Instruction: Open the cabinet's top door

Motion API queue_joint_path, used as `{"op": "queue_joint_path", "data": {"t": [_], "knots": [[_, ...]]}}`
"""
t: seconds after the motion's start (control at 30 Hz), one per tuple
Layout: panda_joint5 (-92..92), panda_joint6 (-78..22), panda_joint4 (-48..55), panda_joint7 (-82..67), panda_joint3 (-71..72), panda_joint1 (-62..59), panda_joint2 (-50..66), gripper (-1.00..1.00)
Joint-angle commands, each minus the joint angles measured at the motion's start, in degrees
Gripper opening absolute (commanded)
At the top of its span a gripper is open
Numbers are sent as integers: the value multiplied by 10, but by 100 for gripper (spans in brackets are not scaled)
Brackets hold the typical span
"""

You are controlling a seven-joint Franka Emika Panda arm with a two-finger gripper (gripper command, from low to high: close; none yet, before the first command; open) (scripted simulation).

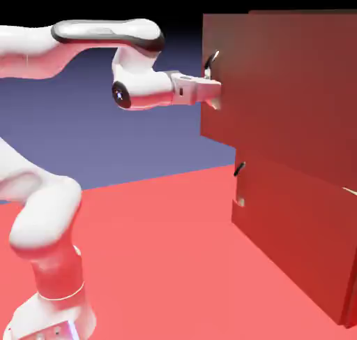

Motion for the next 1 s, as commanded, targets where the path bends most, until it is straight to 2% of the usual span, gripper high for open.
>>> {"op": "queue_joint_path", "data": {"t": [0.0,0.57,0.77,0.97], "knots": [[-17,-3,-13,9,-18,21,-7,-100],[-399,12,-206,206,-305,344,-208,-100],[-549,7,-254,316,-350,379,-278,-100],[-698,-65,-300,434,-386,343,-354,-100]]}}
